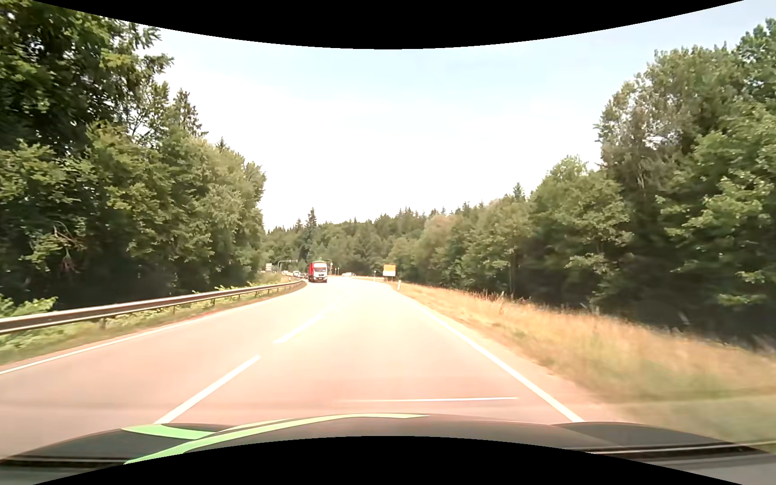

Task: Follow the waypoints while adhering to traffic rules and regulations

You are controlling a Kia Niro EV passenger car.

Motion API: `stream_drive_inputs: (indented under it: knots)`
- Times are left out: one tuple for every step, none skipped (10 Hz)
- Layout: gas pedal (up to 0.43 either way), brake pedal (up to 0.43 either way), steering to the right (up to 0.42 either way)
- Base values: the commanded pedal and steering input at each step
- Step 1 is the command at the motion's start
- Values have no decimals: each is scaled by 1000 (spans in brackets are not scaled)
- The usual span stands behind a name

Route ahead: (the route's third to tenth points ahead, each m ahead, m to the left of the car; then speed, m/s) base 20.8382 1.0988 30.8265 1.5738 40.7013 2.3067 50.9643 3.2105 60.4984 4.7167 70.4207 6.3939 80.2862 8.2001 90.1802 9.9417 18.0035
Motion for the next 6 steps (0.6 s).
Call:
stream_drive_inputs:
  knots:
    - [0,0,-8]
    - [0,0,-6]
    - [0,0,-6]
    - [0,6,-6]
    - [0,55,-6]
    - [0,79,-6]
